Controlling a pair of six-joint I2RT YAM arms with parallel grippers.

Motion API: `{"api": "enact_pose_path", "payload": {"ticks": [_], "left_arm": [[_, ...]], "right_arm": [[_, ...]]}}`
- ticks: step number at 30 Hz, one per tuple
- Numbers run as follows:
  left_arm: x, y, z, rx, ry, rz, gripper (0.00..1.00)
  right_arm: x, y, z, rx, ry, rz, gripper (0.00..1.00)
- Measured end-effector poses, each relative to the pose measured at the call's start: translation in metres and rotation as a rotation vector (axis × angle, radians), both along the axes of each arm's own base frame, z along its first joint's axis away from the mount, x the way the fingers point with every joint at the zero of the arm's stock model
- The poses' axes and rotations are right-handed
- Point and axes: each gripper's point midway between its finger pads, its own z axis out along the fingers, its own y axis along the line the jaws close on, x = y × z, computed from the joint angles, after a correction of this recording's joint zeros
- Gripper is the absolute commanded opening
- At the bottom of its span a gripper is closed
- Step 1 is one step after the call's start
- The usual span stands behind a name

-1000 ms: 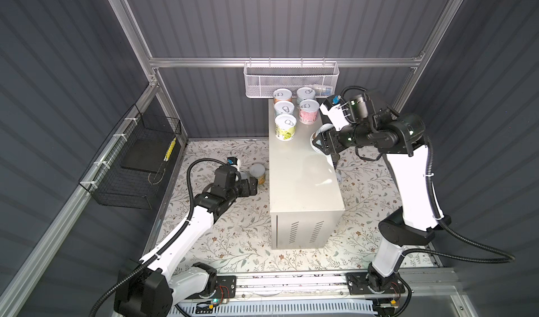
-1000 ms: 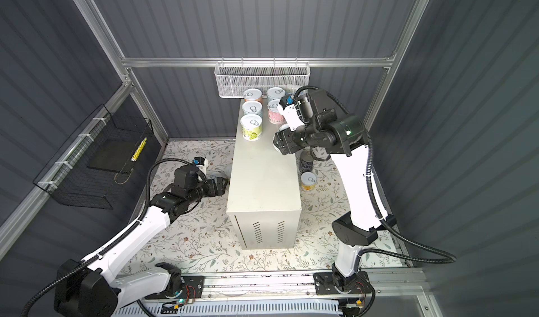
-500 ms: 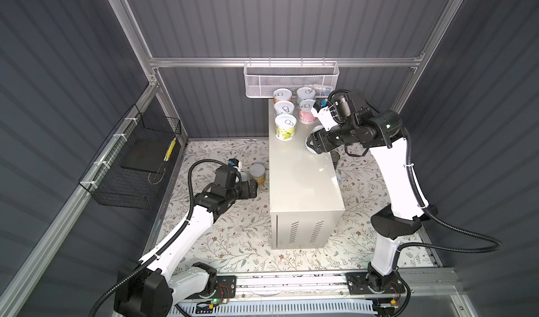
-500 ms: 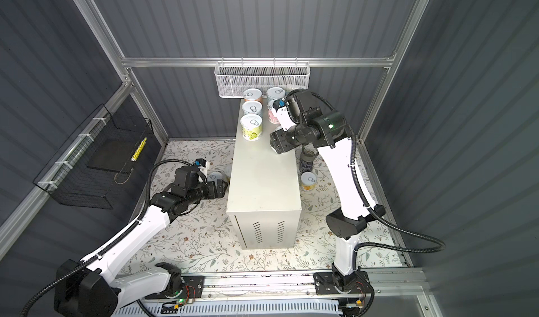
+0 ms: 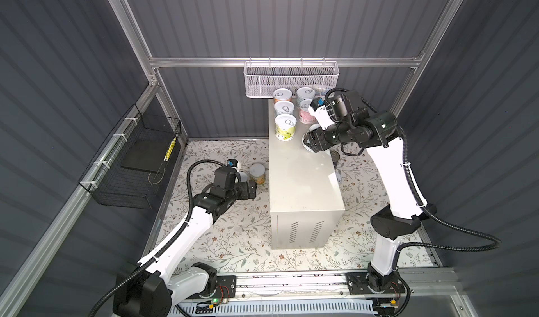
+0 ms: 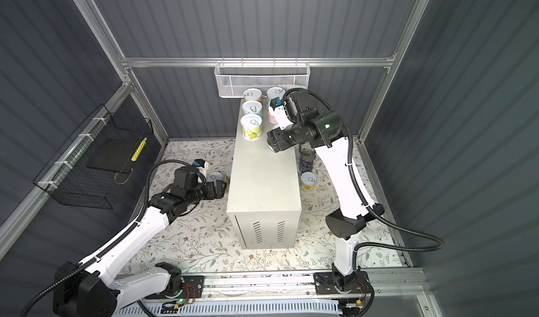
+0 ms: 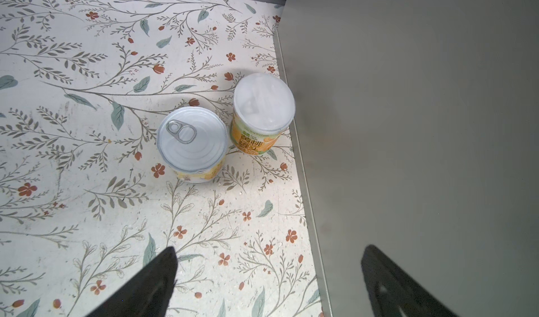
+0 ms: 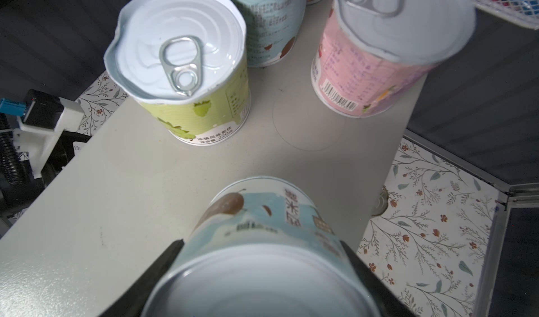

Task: Place and organize the canned foods onto the counter
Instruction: 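Lower the light-blue can beside the pink can on the cabinet top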

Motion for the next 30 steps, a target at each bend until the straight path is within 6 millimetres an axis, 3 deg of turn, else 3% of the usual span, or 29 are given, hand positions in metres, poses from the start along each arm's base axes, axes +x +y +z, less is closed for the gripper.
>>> {"api": "enact_pose_path", "payload": {"ticks": [10, 24, 30], "left_arm": [[0.000, 0.003, -0.002, 0.014, 0.004, 0.014, 1.00], [0.000, 0.006, -0.003, 0.023, 0.005, 0.023, 1.00], [0.000, 0.006, -0.003, 0.024, 0.007, 0.023, 1.00]], "right_arm": [[0.002, 0.000, 0.000, -0.005, -0.007, 0.002, 0.83], [0.010, 0.003, 0.011, 0.009, -0.068, -0.015, 0.86], [-0.001, -0.003, 0.027, 0.012, -0.122, -0.030, 0.86]]}}
